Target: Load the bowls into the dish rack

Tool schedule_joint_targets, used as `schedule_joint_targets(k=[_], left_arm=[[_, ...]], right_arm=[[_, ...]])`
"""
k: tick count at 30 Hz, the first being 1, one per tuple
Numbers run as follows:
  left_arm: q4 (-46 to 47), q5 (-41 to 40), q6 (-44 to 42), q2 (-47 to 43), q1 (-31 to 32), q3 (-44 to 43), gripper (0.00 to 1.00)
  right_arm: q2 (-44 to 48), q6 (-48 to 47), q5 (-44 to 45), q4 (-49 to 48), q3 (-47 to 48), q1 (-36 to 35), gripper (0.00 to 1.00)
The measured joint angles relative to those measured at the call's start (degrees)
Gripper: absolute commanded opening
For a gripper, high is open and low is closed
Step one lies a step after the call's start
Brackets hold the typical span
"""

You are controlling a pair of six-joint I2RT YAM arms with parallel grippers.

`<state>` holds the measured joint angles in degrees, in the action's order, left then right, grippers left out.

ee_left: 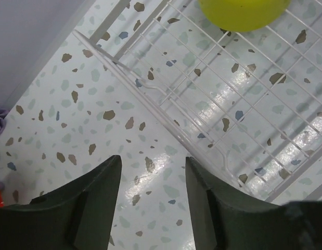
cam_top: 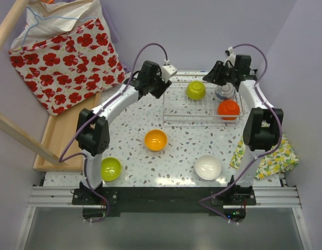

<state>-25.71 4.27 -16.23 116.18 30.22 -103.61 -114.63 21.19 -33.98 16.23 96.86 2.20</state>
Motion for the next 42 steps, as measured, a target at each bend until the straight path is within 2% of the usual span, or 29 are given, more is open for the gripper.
schedule_joint_targets(k=[2, 3, 5, 7, 9, 13, 19, 23, 29, 34, 37, 42], left_arm=[[-0.04, -1.6, -0.39, -1.53, 0.0, 0.83, 0.76], [-0.04, -2.47, -0.63, -2.29, 0.0, 1.16, 0.83], [0.11, -5.29, -1.27, -4.57, -0.04, 2.05, 0.9], [0.07, -7.43, -1.7, -7.56, -0.37, 3.13, 0.92], [-0.55, -7.98, -2.05, -10.21, -1.03, 3.3, 0.92], [-2.91, -7.45, -4.26, -16.09, -6.19, 4.04, 0.9], [-8.76, -5.99, -6.1, -25.2, -15.56, 8.87, 0.89], [-12.07, -5.77, -5.35, -27.8, -18.67, 11.72, 0.89], [-16.94, -5.75, -1.51, -26.88, -19.61, 12.09, 0.92], [-18.62, -4.33, 1.09, -28.57, -21.51, 16.09, 0.96], [-20.74, -2.64, 2.38, -30.49, -26.43, 18.71, 0.93], [-22.88, -1.55, 3.91, -33.73, -35.43, 21.24, 0.93]], right_arm=[[3.23, -1.79, -0.11, 0.17, -1.31, -0.74, 0.43], [4.87, -3.26, -0.22, 0.22, -2.12, -1.38, 0.43], [8.41, -6.69, -0.68, 0.5, -4.39, -3.56, 0.45], [12.28, -11.37, -1.86, 0.68, -7.72, -6.75, 0.51], [16.15, -16.39, -3.13, 1.16, -11.5, -10.58, 0.53], [24.02, -27.17, -4.9, 3.52, -19.26, -19.41, 0.55], [28.59, -42.29, -6.21, 10.8, -21.05, -30.16, 0.55], [27.56, -50.66, -5.01, 16.35, -19.06, -37.51, 0.56], [21.68, -62.82, 1.29, 22.12, -11.91, -54.88, 0.55], [14.29, -66.77, 5.07, 23.8, -6.84, -67.76, 0.54], [8.81, -66.86, 5.81, 24.76, -2.45, -72.04, 0.54], [2.64, -68.72, 8.81, 25.29, 1.07, -74.25, 0.53]])
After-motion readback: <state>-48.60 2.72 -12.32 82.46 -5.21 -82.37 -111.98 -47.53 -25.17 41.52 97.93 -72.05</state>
